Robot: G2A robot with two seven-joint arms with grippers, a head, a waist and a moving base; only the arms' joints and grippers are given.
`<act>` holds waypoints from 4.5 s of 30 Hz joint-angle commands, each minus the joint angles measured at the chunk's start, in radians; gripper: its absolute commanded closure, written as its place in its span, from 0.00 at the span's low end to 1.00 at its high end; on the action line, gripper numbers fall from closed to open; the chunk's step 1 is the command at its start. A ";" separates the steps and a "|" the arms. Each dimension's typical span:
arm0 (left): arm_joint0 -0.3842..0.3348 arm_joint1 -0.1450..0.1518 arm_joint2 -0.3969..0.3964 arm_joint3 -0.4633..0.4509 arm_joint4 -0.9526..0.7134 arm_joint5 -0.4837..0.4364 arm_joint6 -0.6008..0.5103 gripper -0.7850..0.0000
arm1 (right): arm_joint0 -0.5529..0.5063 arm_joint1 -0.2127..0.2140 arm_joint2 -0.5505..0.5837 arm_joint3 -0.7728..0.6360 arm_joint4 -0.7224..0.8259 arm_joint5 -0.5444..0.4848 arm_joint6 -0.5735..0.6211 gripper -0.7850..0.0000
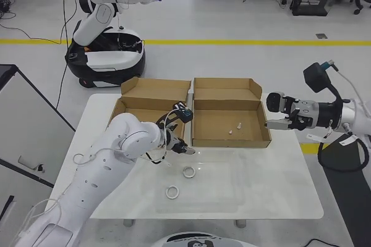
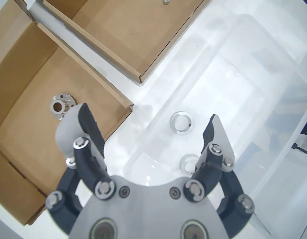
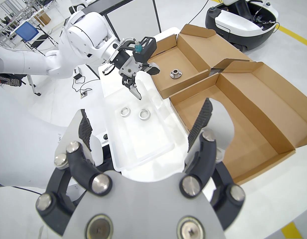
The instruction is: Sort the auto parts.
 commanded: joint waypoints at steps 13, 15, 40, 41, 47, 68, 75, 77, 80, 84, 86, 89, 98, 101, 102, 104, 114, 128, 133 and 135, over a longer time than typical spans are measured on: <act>-0.041 -0.002 0.061 -0.116 -0.028 0.052 -0.194 0.00 | 0.000 0.000 0.000 0.000 0.000 0.000 0.000 0.00; -0.070 -0.008 0.083 -0.140 -0.047 0.084 -0.240 0.00 | 0.000 0.000 0.000 0.000 0.000 0.000 0.000 0.00; -0.525 0.033 0.677 -0.116 -0.224 0.334 -0.247 0.51 | 0.000 0.000 0.000 0.000 0.000 0.000 0.000 0.00; -0.533 0.034 0.688 -0.116 -0.227 0.340 -0.247 0.51 | 0.000 0.000 0.000 0.000 0.000 0.000 0.000 0.00; -0.563 0.026 0.759 -0.094 -0.194 0.337 -0.247 0.46 | 0.000 0.000 0.000 0.000 0.000 0.000 0.000 0.00; -0.492 -0.076 0.801 0.094 -0.045 0.231 -0.247 0.55 | 0.000 0.000 0.000 0.000 0.000 0.000 0.000 0.00; -0.466 -0.108 0.801 0.147 -0.011 0.210 -0.247 0.62 | 0.000 0.000 0.000 0.000 0.000 0.000 0.000 0.00; -0.463 -0.116 0.801 0.160 -0.003 0.207 -0.247 0.63 | 0.000 0.000 0.000 0.000 0.000 0.000 0.000 0.00; -0.461 -0.125 0.801 0.177 0.006 0.201 -0.247 0.63 | 0.000 0.000 0.000 0.000 0.000 0.000 0.000 0.00; -0.461 -0.134 0.801 0.200 0.011 0.200 -0.247 0.63 | 0.000 0.000 0.000 0.000 0.000 0.000 0.000 0.00; -0.460 -0.138 0.801 0.209 0.015 0.197 -0.247 0.64 | 0.000 0.000 0.000 0.000 0.000 0.000 0.000 0.00; -0.455 -0.144 0.801 0.222 0.020 0.194 -0.247 0.64 | 0.000 0.000 0.000 0.000 0.000 0.000 0.000 0.00; -0.441 -0.161 0.801 0.249 0.036 0.179 -0.247 0.58 | 0.000 0.000 0.000 0.000 0.000 0.000 0.000 0.00; -0.440 -0.161 0.801 0.246 0.034 0.178 -0.247 0.55 | 0.000 0.000 0.000 0.000 0.000 0.000 0.000 0.00; -0.439 -0.160 0.801 0.244 0.035 0.178 -0.247 0.55 | 0.000 0.000 0.000 0.000 0.000 0.000 0.000 0.00; -0.437 -0.158 0.801 0.240 0.036 0.177 -0.247 0.54 | 0.000 0.000 0.000 0.000 0.000 0.000 0.000 0.00; -0.415 -0.139 0.801 0.204 0.037 0.113 -0.247 0.36 | 0.000 0.000 0.000 0.000 0.000 0.000 0.000 0.00; -0.415 -0.111 0.801 0.151 -0.006 0.106 -0.247 0.55 | 0.000 0.000 0.000 0.000 0.000 0.000 0.000 0.00; -0.414 -0.108 0.801 0.152 -0.008 0.106 -0.247 0.60 | 0.000 0.000 0.000 0.000 0.000 0.000 0.000 0.00; -0.414 -0.107 0.801 0.154 -0.010 0.112 -0.247 0.60 | 0.000 0.000 0.000 0.000 0.000 0.000 0.000 0.00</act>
